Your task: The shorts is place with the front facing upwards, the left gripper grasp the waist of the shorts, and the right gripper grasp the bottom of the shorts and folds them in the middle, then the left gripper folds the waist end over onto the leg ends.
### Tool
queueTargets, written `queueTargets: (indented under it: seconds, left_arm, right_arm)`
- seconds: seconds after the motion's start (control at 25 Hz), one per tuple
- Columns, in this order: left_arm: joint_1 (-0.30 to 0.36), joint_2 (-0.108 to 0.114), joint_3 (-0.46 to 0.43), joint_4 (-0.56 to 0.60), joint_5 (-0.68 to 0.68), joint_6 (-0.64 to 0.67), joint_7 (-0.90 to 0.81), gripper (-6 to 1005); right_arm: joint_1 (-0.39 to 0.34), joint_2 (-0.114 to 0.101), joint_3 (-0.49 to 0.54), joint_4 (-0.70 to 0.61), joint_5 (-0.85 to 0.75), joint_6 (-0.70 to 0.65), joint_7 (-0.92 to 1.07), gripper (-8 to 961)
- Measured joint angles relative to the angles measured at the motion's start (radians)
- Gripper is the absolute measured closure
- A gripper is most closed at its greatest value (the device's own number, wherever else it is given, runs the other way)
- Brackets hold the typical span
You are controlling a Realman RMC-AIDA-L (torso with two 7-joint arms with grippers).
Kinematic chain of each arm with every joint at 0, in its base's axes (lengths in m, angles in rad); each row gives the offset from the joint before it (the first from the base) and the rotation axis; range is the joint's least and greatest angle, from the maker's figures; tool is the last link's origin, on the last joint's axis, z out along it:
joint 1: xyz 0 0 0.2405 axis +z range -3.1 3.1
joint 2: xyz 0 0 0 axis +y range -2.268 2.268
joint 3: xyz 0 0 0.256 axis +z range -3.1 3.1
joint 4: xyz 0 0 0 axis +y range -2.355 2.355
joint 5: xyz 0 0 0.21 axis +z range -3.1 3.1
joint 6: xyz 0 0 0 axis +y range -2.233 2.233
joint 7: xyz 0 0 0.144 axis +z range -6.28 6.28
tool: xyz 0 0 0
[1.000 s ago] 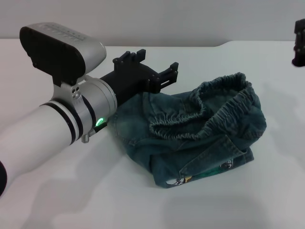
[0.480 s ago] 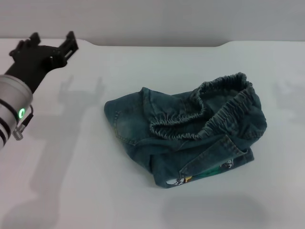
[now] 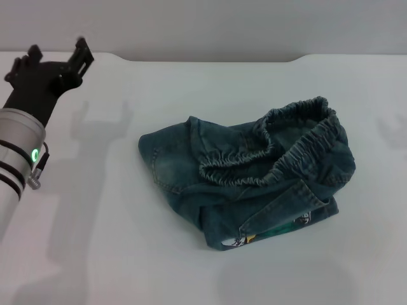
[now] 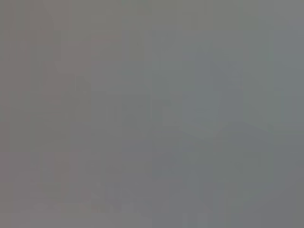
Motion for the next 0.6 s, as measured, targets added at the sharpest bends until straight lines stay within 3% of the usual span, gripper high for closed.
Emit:
queueTargets:
  seconds: [0.08, 0.12, 0.32, 0.6]
  left_arm:
    - [-0.004, 0.003, 0.029, 0.021, 0.037, 0.069, -0.04, 150]
    - [-0.006, 0.003, 0.048, 0.045, 0.143, 0.127, -0.117, 150]
    - [-0.015, 0.003, 0.048, 0.057, 0.239, 0.129, -0.21, 150]
    - [-0.001, 0.004, 0.049, 0.067, 0.315, 0.121, -0.231, 150]
  right_arm:
    - [0.029, 0.003, -0.017, -0.014, -0.064, 0.024, 0.0, 544]
    - [0.044, 0.003, -0.018, -0.028, -0.08, 0.034, 0.0, 544]
    - [0.109, 0.002, -0.009, -0.072, -0.09, 0.06, 0.014, 543]
    - [0.201, -0.022, 0.012, -0.087, -0.087, 0.099, 0.043, 544]
